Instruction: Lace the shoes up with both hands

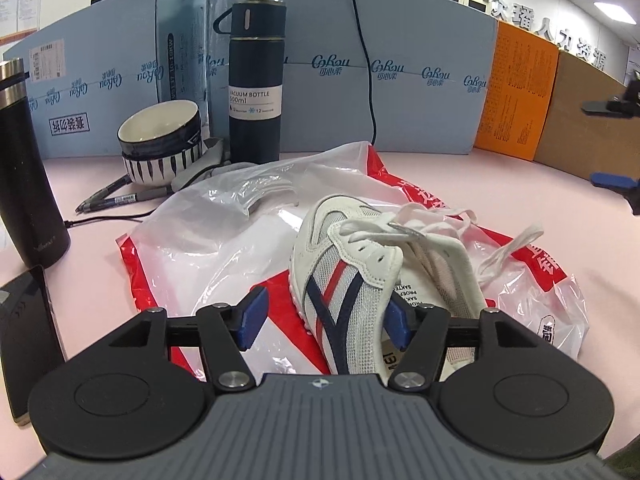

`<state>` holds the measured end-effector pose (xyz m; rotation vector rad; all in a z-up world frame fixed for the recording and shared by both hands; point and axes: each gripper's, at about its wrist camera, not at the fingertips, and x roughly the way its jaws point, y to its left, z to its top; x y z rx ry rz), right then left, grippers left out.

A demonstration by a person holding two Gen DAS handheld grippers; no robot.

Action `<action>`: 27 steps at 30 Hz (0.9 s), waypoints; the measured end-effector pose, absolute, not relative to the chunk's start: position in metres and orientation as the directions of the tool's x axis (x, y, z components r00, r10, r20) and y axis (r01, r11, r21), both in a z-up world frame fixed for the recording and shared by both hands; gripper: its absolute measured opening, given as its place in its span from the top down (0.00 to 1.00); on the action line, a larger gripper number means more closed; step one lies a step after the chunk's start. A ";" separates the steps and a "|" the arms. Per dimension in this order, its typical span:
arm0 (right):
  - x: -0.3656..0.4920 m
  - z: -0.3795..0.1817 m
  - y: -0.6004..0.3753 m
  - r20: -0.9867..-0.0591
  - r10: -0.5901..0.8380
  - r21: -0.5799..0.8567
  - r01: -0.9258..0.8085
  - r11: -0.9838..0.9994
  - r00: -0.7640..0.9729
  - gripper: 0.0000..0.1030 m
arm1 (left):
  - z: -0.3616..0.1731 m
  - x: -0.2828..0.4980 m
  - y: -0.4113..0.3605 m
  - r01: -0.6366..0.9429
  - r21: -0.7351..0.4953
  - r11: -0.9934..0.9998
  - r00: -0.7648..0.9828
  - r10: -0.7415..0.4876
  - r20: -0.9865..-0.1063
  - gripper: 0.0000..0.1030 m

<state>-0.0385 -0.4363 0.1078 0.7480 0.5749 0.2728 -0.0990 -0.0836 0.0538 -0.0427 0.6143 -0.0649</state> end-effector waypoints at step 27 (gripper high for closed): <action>0.079 0.070 -0.303 -0.670 0.466 -0.056 -0.666 0.744 0.577 0.88 | 0.047 -0.090 -0.073 -0.019 -0.036 0.999 0.772 -0.008 -0.635 0.21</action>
